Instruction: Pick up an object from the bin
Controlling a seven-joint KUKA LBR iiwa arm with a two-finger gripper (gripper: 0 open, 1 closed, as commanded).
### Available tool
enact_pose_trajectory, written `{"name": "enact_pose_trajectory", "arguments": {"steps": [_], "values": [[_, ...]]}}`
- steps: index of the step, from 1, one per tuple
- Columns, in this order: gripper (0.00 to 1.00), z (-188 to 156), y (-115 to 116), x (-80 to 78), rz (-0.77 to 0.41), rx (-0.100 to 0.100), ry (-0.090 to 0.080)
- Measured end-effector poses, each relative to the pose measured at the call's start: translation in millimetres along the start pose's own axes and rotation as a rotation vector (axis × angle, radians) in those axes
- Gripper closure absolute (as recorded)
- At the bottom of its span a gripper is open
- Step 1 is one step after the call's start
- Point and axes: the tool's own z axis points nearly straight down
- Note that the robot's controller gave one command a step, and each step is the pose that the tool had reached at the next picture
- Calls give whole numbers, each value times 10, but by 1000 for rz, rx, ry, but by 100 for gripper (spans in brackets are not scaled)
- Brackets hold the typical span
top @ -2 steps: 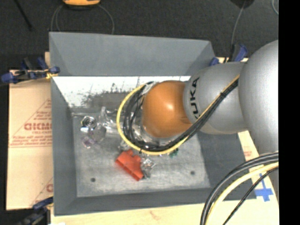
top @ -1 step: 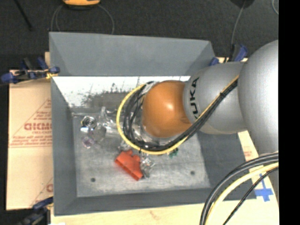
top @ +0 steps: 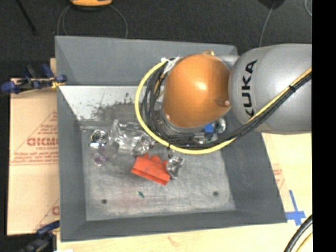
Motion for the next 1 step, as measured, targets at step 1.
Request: {"name": "enact_pose_trajectory", "arguments": {"steps": [1], "values": [[100,-1746,335,-467,-527,-2,-2]]}}
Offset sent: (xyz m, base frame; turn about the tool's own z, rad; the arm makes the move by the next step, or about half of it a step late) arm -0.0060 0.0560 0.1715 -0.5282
